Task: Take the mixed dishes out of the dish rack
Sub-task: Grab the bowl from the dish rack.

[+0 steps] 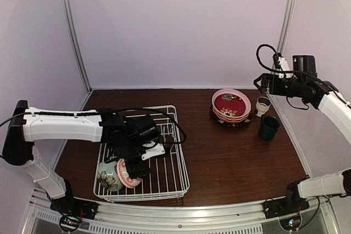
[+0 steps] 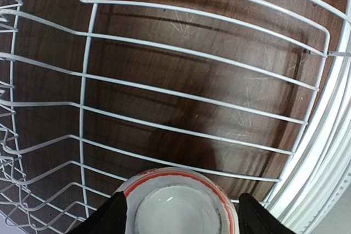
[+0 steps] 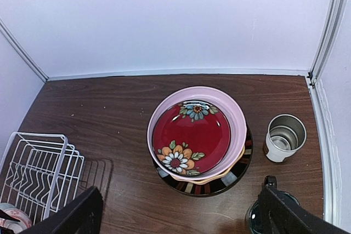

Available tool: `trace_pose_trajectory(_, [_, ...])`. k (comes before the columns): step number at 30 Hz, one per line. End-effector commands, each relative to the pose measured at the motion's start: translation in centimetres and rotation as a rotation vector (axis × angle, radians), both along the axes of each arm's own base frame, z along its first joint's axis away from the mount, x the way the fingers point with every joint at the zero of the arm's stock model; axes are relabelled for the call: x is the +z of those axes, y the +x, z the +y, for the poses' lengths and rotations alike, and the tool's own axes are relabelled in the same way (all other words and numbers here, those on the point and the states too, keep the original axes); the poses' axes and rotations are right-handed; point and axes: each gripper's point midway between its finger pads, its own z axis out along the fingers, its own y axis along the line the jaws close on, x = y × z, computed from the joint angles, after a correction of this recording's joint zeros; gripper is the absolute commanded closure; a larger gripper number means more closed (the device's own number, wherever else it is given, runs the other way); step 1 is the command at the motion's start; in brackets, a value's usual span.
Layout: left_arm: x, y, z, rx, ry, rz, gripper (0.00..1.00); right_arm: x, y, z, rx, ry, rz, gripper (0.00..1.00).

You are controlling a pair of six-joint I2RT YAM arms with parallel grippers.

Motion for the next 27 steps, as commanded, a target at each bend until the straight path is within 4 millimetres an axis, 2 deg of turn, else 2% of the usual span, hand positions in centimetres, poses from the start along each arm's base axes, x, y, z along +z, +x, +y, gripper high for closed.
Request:
trace_pose_trajectory(1, [-0.1,0.2,-0.2,-0.034,0.023,-0.012,0.32,1.3,0.3,0.4,-0.007,0.058,-0.047,0.00])
trace_pose_trajectory(4, [-0.6,0.1,-0.1,-0.040,0.045,-0.005,0.36,1.4,0.3,0.7,0.005,0.068,-0.051,0.00])
trace_pose_trajectory(15, [-1.5,0.1,0.5,-0.041,0.103,-0.009,0.42,1.3,0.2,0.5,0.001,0.063,-0.066,0.00])
trace_pose_trajectory(23, [-2.3,0.1,0.9,-0.050,0.151,-0.023,0.39,0.7,0.4,1.6,0.054,0.084,-0.026,0.00])
trace_pose_trajectory(27, [-2.6,0.1,1.0,-0.052,0.165,-0.027,0.41,0.7,0.3,1.6,0.057,0.083,-0.024,0.00])
